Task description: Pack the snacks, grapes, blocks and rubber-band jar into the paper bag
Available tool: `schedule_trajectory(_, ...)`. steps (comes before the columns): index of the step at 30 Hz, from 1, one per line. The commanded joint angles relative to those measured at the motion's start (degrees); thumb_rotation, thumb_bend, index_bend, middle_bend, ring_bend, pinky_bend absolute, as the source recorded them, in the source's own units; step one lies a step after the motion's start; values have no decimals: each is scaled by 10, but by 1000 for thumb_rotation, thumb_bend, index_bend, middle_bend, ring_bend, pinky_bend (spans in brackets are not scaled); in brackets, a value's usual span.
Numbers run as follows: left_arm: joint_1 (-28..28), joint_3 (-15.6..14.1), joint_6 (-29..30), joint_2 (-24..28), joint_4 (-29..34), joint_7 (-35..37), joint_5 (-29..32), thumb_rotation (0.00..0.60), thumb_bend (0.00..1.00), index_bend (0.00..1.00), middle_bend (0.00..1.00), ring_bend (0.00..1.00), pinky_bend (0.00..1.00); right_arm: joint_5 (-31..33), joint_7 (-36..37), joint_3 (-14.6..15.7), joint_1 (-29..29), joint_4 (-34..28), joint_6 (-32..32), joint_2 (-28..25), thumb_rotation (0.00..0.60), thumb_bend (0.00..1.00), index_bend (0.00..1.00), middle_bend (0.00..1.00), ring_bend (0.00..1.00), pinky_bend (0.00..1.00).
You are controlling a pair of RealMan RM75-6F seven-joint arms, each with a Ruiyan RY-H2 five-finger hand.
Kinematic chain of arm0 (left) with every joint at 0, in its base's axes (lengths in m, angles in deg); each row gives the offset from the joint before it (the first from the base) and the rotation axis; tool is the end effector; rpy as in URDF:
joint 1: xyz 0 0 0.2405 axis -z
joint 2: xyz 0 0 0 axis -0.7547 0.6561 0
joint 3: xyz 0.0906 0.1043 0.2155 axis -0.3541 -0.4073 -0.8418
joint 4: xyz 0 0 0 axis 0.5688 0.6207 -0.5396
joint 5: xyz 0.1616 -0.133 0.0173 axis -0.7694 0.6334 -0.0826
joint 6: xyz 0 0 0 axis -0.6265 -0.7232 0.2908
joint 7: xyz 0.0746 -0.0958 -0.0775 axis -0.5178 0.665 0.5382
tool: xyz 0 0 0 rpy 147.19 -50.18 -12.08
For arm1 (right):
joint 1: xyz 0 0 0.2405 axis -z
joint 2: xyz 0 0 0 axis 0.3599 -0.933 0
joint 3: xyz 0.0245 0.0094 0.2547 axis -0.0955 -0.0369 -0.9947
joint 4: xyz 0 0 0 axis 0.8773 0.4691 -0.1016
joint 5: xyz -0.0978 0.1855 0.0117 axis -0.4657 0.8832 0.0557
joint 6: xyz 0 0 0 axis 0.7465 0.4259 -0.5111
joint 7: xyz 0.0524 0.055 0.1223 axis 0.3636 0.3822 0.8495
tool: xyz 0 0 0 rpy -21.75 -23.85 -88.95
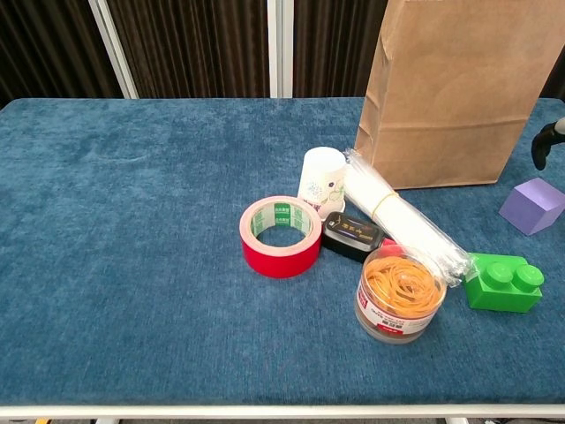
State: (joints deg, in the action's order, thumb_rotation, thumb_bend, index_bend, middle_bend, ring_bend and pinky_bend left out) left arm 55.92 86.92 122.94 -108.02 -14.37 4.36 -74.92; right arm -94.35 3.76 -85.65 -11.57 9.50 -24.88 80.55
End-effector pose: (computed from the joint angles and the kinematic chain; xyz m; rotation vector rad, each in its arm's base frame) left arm -0.3537 0.1803 0.1125 -1.5346 -0.9004 -0.8745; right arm -0.2869 -0.3267 0.0677 1.8925 -0.5577 0.3460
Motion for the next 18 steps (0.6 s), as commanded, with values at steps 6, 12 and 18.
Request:
schedule_trajectory(6, 0, 0, -1, 0, -3, 2, 2, 600, 107, 123, 120, 21, 210, 0, 18, 6, -3, 41, -12, 34, 600, 0, 364, 290, 845, 881)
schedule_trajectory(12, -2, -1, -2, -3, -8, 3, 2, 600, 107, 123, 120, 21, 210, -12, 35, 11, -1, 66, -9, 52, 600, 0, 367, 305, 845, 881)
schedule_trajectory(18, -2, 0, -1, -2, -8, 5, 3, 600, 107, 124, 120, 21, 210, -27, 58, 5, -1, 71, 5, 57, 600, 0, 375, 305, 845, 881)
